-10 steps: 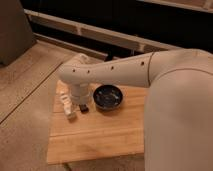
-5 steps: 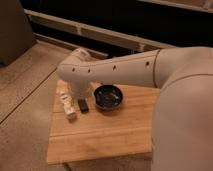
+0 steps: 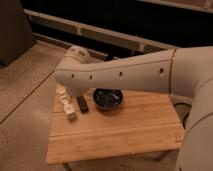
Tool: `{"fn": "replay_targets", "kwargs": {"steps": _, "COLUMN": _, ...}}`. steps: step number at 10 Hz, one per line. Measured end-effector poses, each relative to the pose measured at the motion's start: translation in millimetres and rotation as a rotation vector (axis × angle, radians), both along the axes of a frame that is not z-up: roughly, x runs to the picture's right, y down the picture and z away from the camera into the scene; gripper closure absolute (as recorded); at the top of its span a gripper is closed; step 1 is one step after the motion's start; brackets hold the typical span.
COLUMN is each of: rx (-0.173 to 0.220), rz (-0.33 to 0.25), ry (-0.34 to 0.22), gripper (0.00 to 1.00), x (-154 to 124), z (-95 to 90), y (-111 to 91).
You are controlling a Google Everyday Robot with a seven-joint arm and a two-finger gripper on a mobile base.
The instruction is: Place the white sponge in the ceramic bowl
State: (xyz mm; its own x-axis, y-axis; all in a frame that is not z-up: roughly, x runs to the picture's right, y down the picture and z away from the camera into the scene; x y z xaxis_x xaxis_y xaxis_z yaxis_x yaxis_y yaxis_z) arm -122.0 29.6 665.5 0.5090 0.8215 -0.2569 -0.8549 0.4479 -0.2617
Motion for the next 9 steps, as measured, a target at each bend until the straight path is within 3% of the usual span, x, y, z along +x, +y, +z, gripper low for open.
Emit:
{"fn": "replay_targets", "kwargs": {"steps": 2, "rx": -0.002, "rz": -0.008, "ry": 0.020, "gripper": 0.35, "x": 5, "z": 6.9, "y": -4}}
{"fn": "replay_targets", "kwargs": {"steps": 3, "rx": 0.011, "rz": -0.033, "ry": 0.057, "gripper": 0.35, "x": 22, "z": 20.5, "y": -17}}
{"fn": "replay_targets", "kwargs": {"steps": 5, "rx": 0.048, "rz": -0.118, "ry": 0.104, "gripper": 0.35, "x": 53, "z": 41.7, "y": -47}}
{"fn": "replay_targets", "kwargs": {"steps": 7, "rx": 0.105, "rz": -0.227, "ry": 0.104, "gripper": 0.35, "x": 78, "z": 60.9, "y": -80}}
{"fn": "replay_targets", "kwargs": {"steps": 9, "rx": 0.142, "rz": -0.308, "ry": 0.070, "gripper": 0.35, "x": 91, "z": 77.1, "y": -101}}
